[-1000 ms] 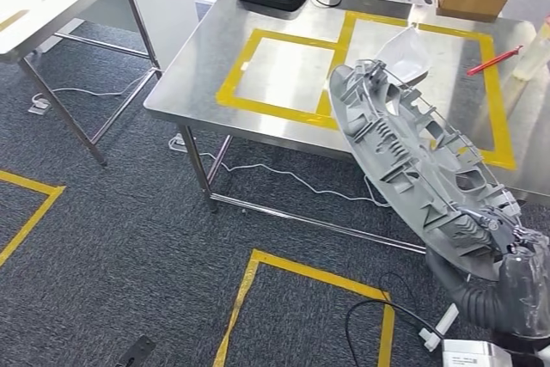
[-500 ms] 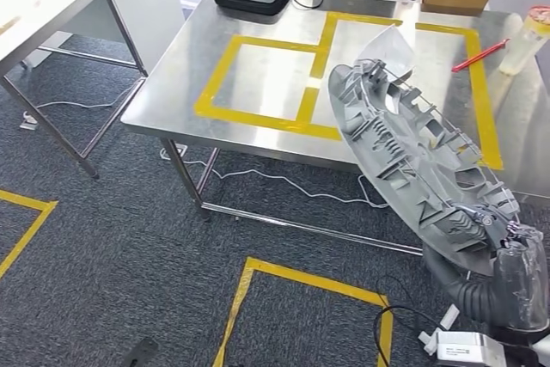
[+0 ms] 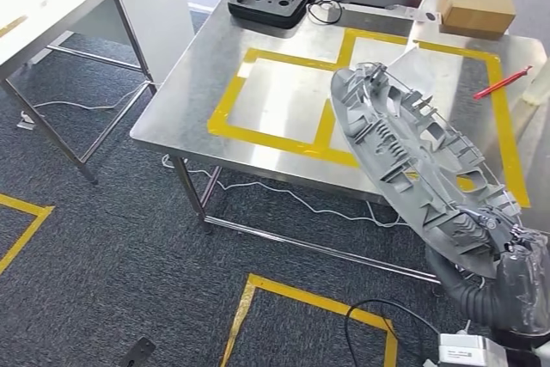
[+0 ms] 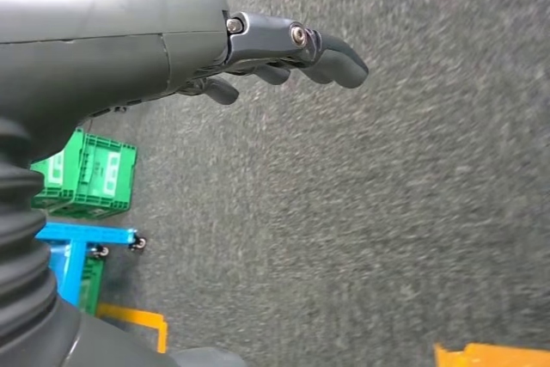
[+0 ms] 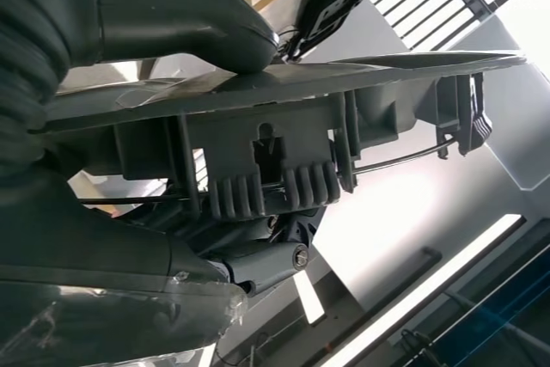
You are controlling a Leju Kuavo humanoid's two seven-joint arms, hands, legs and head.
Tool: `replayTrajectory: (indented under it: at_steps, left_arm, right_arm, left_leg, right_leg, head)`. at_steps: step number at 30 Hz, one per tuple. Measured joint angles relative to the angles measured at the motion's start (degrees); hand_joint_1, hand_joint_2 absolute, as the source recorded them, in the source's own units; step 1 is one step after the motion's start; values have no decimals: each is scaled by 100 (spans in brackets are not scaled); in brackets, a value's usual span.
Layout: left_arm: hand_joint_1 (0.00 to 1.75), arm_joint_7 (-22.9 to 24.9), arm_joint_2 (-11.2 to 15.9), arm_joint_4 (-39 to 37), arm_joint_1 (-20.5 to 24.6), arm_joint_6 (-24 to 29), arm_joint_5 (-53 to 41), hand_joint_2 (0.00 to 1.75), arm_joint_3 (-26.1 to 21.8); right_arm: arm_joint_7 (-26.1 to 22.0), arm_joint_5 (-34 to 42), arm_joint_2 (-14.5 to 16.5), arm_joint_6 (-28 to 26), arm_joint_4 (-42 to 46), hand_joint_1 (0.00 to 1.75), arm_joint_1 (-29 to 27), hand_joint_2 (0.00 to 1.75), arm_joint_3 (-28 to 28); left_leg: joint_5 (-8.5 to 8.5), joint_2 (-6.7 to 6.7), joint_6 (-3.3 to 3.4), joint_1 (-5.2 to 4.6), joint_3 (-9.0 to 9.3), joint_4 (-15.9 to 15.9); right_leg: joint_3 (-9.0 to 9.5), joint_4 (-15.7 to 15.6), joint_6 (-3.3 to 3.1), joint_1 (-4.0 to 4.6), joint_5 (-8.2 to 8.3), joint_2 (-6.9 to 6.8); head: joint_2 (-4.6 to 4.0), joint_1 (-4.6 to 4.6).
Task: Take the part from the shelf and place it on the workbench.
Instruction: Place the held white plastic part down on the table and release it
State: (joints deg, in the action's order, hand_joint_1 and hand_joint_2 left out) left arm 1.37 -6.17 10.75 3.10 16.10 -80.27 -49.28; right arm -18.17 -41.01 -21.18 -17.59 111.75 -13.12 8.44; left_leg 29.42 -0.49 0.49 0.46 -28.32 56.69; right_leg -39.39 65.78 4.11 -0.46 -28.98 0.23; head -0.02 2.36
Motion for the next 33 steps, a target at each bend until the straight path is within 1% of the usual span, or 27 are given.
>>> replayTrajectory:
  at_steps: [1, 2, 3, 5, 6, 7, 8, 9, 10, 11, 12, 13, 14, 16, 17, 18, 21, 22, 23, 24, 26, 27, 28, 29, 31, 32, 33]
  left_arm:
    - [0, 8, 3, 0, 0, -2, -5, 175, -1]
    - [0, 17, 5, 0, 4, -5, -5, 175, -1]
    - [0, 28, 8, 0, 11, -7, -5, 175, -1]
    - [0, 38, 15, 0, 35, -9, -4, 175, -2]
    - [0, 35, 15, 0, 48, -9, -3, 175, -2]
    - [0, 28, 14, 0, 61, -9, -3, 175, -1]
    - [0, 21, 10, 0, 72, -8, -3, 175, 1]
    - [0, 15, 6, 0, 76, -8, -3, 175, 2]
    - [0, 14, 5, 0, 72, -7, -2, 175, 3]
    - [0, 14, 7, 0, 62, -5, 0, 175, 2]
    - [0, 14, 8, 0, 48, -3, 1, 175, 1]
    - [0, 14, 9, 0, 35, -1, 2, 175, -1]
    - [0, 14, 9, 0, 26, 0, 2, 175, -1]
    - [0, 14, 15, 0, 8, 1, 1, 175, -1]
    - [0, 15, 21, 0, 0, 2, 1, 175, -2]
    - [0, 17, 26, 0, -8, 3, 1, 175, -3]
    - [0, 23, 25, 0, 9, 7, 1, 175, -9]
    - [0, 23, 22, 0, 25, 8, 0, 175, -10]
    - [0, 23, 21, 0, 39, 8, -1, 175, -10]
    - [0, 23, 22, 0, 49, 9, -1, 175, -10]
    - [0, 23, 27, 0, 46, 9, -1, 175, -10]
    - [0, 23, 24, -1, 37, 8, -1, 175, -10]
    - [0, 23, 19, -1, 26, 8, -1, 175, -11]
    - [0, 23, 12, -1, 19, 7, -1, 175, -13]
    - [0, 23, 3, 0, 15, 7, -1, 175, -16]
    - [0, 23, 3, 0, 17, 9, -1, 175, -17]
    - [0, 23, 4, 0, 19, 11, -1, 175, -18]
  right_arm:
    - [-1, 0, 1, 1, -4, 175, -2, 175, 2]
    - [-4, -2, 2, 2, -8, 175, -2, 175, 3]
    - [-7, -5, 2, 4, -8, 175, -2, 175, 3]
    - [-7, -16, 3, 5, -4, 175, 1, 175, 1]
    - [-6, -21, 2, 5, 1, 175, 0, 175, 0]
    - [-5, -24, 2, 5, 2, 175, 1, 175, 0]
    - [-5, -25, 2, 4, 4, 175, 1, 175, -1]
    - [-6, -26, 2, 4, 5, 175, 1, 175, -1]
    - [-7, -26, 2, 5, 5, 175, 1, 175, -1]
    - [-5, -26, 2, 7, 4, 175, -1, 175, -1]
    - [-3, -26, 2, 8, 2, 175, -4, 175, -1]
    - [-1, -26, 2, 10, 1, 175, -6, 175, 0]
    - [0, -26, 2, 11, -1, 175, -6, 175, 1]
    - [-1, -28, 2, 16, -5, 175, -3, 175, 3]
    - [0, -28, 2, 19, -9, 175, -1, 175, 4]
    - [1, -30, 2, 22, -11, 175, 1, 175, 6]
    - [-4, -33, 1, 29, -8, 175, 10, 175, 8]
    - [-6, -33, -1, 31, -7, 175, 17, 175, 8]
    - [-6, -35, -2, 32, -6, 175, 24, 175, 8]
    - [-6, -38, -3, 33, -6, 175, 21, 175, 8]
    - [-1, -43, -4, 34, -6, 175, 11, 175, 8]
    - [3, -45, -4, 34, -6, 175, 4, 175, 8]
    - [7, -48, -4, 34, -6, 175, 1, 175, 8]
    - [10, -51, -5, 34, -5, 175, -2, 175, 8]
    - [13, -56, -7, 34, -5, 175, -8, 175, 8]
    - [17, -60, -8, 34, -5, 175, -14, 175, 8]
    - [24, -63, -11, 34, -2, 175, -21, 175, 8]
  left_leg:
    - [77, -2, -26, -8, 80, 1]
    - [147, 0, -60, -18, 134, -13]
    - [184, 3, -98, -29, 182, -25]
    - [204, 10, -164, -33, 251, -37]
    - [177, 12, -194, -31, 237, 55]
    - [173, 13, -220, -29, 132, 254]
    - [212, 13, -245, -27, -59, 563]
    - [310, 13, -267, -28, -320, 944]
    - [472, 13, -280, -28, -596, 1288]
    - [638, 13, -280, -30, -832, 1515]
    - [744, 13, -268, -33, -997, 1593]
    - [723, 13, -245, -41, -1080, 1500]
    - [549, 13, -210, -53, -1096, 1271]
    - [-100, 14, -119, -102, -1047, 614]
    - [-341, 7, -81, -123, -1009, 360]
    - [-475, -1, -56, -137, -961, 195]
    - [-495, -32, 0, -108, -727, 47]
    - [-504, -34, 36, -94, -646, 24]
    - [-498, -29, 67, -84, -570, 20]
    - [-472, -26, 92, -83, -509, 19]
    - [-398, -25, 102, -82, -417, 20]
    - [-354, -26, 100, -81, -372, 20]
    - [-308, -28, 94, -79, -321, 21]
    - [-259, -31, 84, -76, -260, 21]
    - [-157, -36, 43, -72, -142, 25]
    - [-116, -37, 15, -76, -103, 20]
    - [-84, -37, -17, -81, -77, 9]
  right_leg:
    - [50, -296, -21, -2, 272, -23]
    - [103, -492, -61, 4, 468, -34]
    - [132, -581, -110, 10, 559, -36]
    - [220, -600, -214, 15, 503, -2]
    - [264, -616, -253, 6, 485, 8]
    - [319, -627, -289, -3, 452, 12]
    - [374, -638, -318, -11, 415, 16]
    - [424, -649, -342, -10, 369, 18]
    - [476, -655, -356, -9, 319, 24]
    - [538, -659, -363, -7, 263, 34]
    - [611, -662, -364, -6, 203, 44]
    - [699, -665, -361, -5, 138, 54]
    - [795, -671, -354, -4, 70, 61]
    - [970, -694, -321, 3, -68, 72]
    - [1047, -724, -292, 13, -139, 84]
    - [1131, -769, -266, 23, -208, 95]
    - [1357, -736, -172, 46, -264, 98]
    - [1346, -589, -133, 46, -302, 81]
    - [1249, -358, -101, 42, -413, 61]
    - [1072, -26, -73, 36, -549, 42]
    - [591, 635, -39, 24, -808, 29]
    - [409, 770, -28, 19, -840, 28]
    - [316, 709, -20, 16, -755, 26]
    - [314, 460, -17, 12, -543, 24]
    - [439, -238, -27, 7, 19, 15]
    - [493, -487, -61, 13, 173, 8]
    - [531, -618, -105, 22, 256, 7]
  head:
    - [0, 4]
    - [0, 1]
    - [0, -2]
    - [0, -16]
    - [-1, -18]
    - [-1, -27]
    - [-2, -32]
    - [-2, -36]
    - [-2, -40]
    - [-2, -39]
    - [-2, -40]
    - [-2, -40]
    - [-2, -40]
    - [-2, -41]
    - [-2, -41]
    - [-2, -44]
    - [-2, -37]
    - [-2, -26]
    - [-2, -21]
    - [-2, -15]
    - [-2, -11]
    - [-2, -10]
    - [-2, -10]
    - [-2, -10]
    - [-2, -11]
    - [-2, -14]
    - [-2, -15]
